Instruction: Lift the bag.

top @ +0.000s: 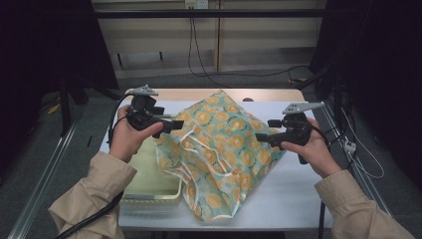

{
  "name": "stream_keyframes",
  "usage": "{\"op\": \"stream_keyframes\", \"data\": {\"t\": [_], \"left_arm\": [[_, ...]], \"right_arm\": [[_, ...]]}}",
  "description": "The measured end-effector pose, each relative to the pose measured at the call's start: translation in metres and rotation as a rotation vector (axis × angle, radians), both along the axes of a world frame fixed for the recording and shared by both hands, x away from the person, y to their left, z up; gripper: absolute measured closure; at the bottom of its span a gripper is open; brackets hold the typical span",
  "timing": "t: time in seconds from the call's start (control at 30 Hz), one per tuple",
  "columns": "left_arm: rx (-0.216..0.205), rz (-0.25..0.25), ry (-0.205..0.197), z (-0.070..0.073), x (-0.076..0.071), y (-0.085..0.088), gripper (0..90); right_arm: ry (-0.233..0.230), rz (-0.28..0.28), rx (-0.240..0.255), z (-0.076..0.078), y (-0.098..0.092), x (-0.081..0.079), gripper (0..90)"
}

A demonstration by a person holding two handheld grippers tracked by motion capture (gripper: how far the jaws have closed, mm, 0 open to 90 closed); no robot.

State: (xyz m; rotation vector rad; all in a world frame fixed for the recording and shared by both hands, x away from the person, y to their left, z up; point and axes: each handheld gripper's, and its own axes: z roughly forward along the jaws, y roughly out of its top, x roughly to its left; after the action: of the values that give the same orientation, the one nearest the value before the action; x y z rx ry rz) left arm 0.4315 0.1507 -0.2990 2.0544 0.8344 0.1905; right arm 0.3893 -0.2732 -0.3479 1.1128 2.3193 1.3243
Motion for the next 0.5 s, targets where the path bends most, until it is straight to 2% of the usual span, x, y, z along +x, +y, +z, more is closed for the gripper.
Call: {"op": "stream_keyframes", "data": {"t": [0.07,0.2,0.3,0.5], "left_arm": [[0.029,-0.004,-0.007,-0.004,-0.005,0.002,6.9],[0.048,-0.015,-0.032,-0.012,-0.015,0.008,7.0],[0.065,-0.018,-0.029,-0.021,-0.021,0.014,7.3],[0.073,-0.028,-0.004,-0.040,-0.035,0.025,7.2]], "right_arm": [[0.004,0.003,0.000,-0.004,-0.001,-0.003,22.1],[0.007,0.001,-0.008,-0.013,-0.004,-0.010,21.7],[0.016,0.002,-0.001,-0.021,-0.008,-0.017,21.8],[0.025,-0.006,-0.033,-0.037,-0.015,-0.031,21.5]]}}
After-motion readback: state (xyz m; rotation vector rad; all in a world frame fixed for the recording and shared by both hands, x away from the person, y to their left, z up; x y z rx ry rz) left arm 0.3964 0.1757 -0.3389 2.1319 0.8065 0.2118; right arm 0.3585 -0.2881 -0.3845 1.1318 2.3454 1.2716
